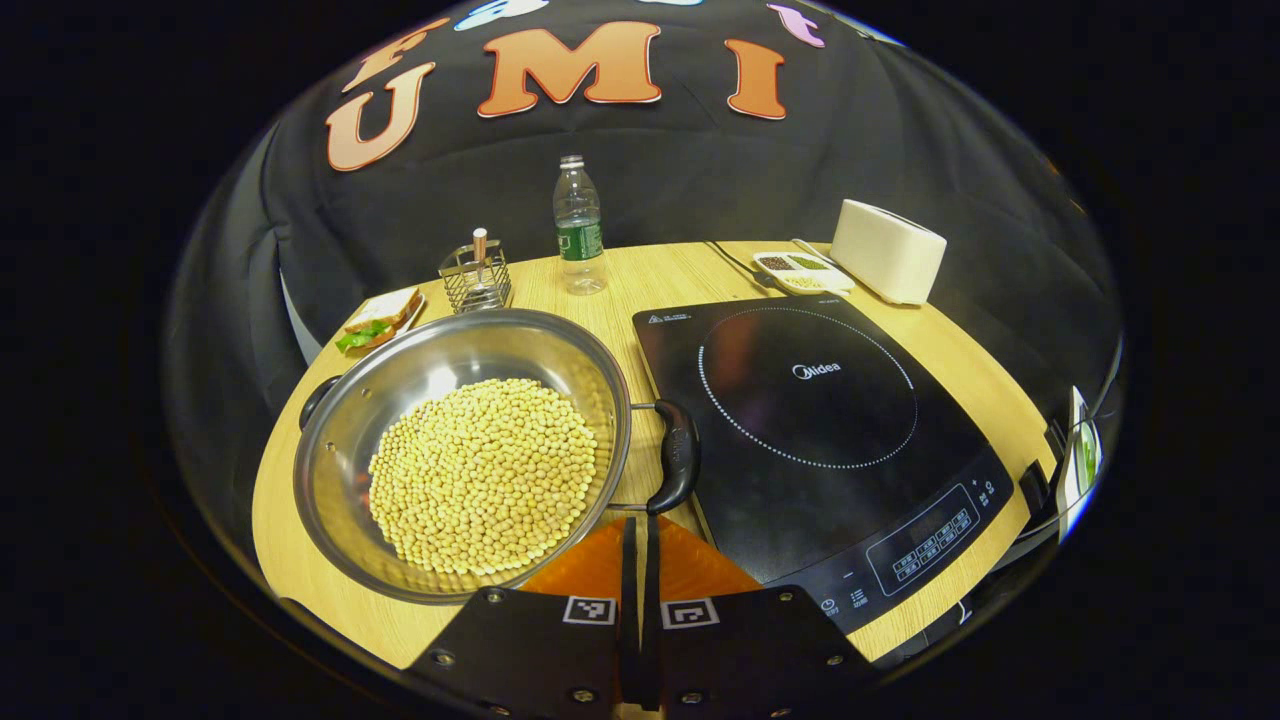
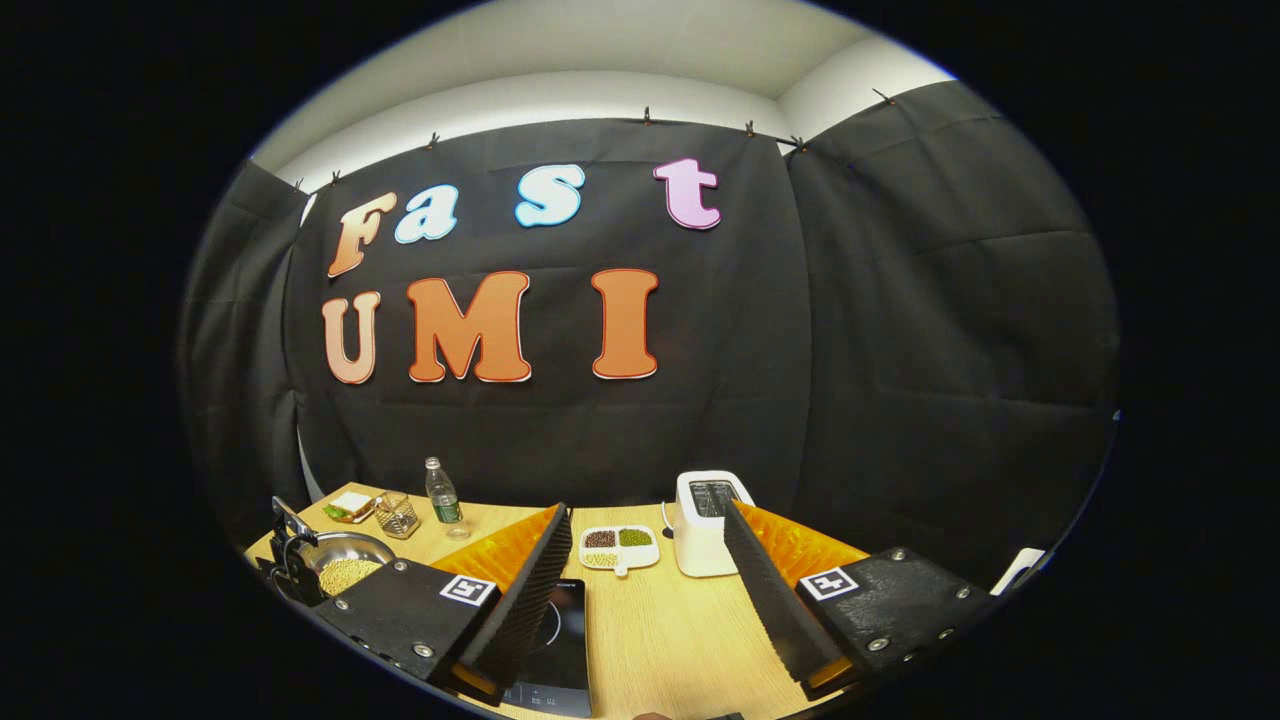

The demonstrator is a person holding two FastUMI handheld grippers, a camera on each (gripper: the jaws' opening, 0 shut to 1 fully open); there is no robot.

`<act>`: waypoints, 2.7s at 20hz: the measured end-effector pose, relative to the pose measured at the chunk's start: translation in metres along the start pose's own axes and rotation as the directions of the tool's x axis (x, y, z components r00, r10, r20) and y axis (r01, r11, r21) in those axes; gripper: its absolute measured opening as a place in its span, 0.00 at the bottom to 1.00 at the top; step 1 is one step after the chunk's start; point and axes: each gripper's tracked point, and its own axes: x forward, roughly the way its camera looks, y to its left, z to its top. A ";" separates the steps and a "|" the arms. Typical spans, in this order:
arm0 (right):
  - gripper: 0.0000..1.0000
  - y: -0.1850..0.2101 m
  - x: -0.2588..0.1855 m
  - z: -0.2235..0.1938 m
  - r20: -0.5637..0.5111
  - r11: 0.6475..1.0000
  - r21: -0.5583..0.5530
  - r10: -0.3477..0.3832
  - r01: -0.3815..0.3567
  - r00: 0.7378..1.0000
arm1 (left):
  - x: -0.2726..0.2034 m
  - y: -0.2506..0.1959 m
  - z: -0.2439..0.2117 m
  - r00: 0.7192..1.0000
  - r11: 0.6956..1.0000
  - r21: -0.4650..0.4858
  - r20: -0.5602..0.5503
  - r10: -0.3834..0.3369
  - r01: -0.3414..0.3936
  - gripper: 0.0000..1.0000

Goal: First push the handle of the pot to place it horizontally, then grasp the pot with both hands and set it on the induction cooktop.

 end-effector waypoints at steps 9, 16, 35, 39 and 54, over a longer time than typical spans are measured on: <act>0.95 0.001 0.013 -0.010 -0.022 1.000 0.002 -0.002 0.002 1.000 | 0.011 -0.002 0.010 1.000 1.000 0.004 0.004 -0.002 0.002 0.02; 0.95 -0.005 0.020 -0.017 -0.039 1.000 0.014 -0.004 0.005 0.999 | 0.011 -0.005 0.036 0.999 1.000 0.010 0.045 0.005 -0.005 0.02; 1.00 0.010 0.027 -0.032 -0.071 0.999 0.024 0.036 -0.035 0.997 | 0.019 -0.010 0.020 1.000 0.999 0.037 -0.014 -0.018 0.019 0.02; 0.95 0.008 0.030 -0.035 -0.076 0.999 0.024 0.031 -0.029 0.997 | 0.024 -0.009 0.027 1.000 0.999 0.049 -0.004 -0.007 0.007 0.02; 0.95 0.003 0.040 -0.040 -0.087 1.000 0.008 0.001 -0.001 0.996 | 0.048 -0.006 0.047 1.000 0.999 0.047 0.029 -0.012 0.010 0.02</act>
